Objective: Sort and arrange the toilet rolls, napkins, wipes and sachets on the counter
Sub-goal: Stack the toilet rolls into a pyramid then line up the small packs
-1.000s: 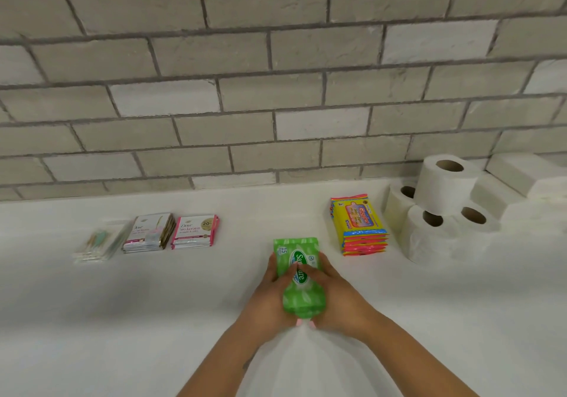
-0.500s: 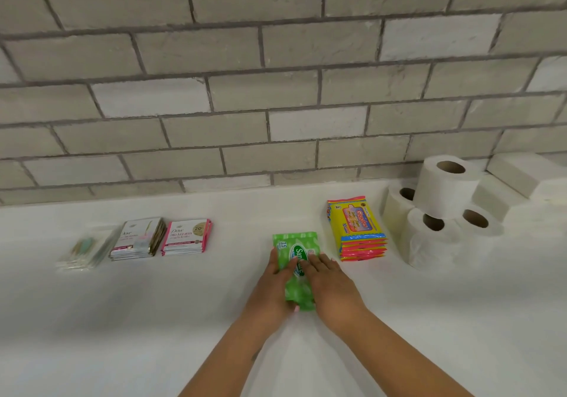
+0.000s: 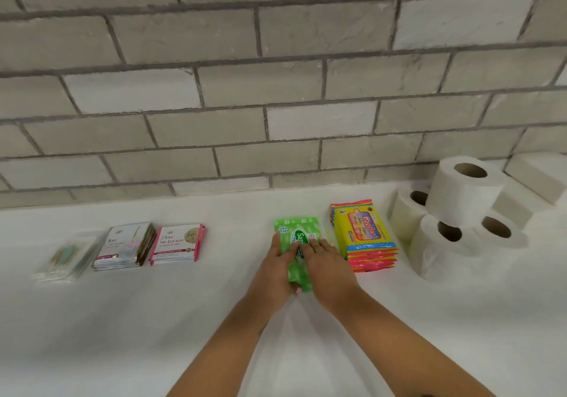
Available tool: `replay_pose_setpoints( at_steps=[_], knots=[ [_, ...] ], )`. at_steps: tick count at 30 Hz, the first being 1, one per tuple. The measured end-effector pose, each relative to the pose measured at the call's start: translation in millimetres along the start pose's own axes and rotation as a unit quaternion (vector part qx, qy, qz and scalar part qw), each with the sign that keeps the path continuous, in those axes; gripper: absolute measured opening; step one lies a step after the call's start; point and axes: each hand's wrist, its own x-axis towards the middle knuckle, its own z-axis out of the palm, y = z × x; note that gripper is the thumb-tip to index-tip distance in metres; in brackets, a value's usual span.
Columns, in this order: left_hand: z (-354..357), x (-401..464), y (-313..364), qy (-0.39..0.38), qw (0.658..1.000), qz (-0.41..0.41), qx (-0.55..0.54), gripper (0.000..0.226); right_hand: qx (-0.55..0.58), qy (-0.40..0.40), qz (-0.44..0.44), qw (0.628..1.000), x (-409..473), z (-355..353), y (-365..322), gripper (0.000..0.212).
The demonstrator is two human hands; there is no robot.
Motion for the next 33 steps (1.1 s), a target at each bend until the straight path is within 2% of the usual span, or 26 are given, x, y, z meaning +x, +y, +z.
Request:
replay_pose_setpoints(
  at_steps=[33],
  knots=[
    [-2, 28, -4, -0.010, 1.000, -0.012, 0.008, 0.093, 0.015, 0.000, 0.014, 1.000, 29, -3, 9, 0.081]
  ],
)
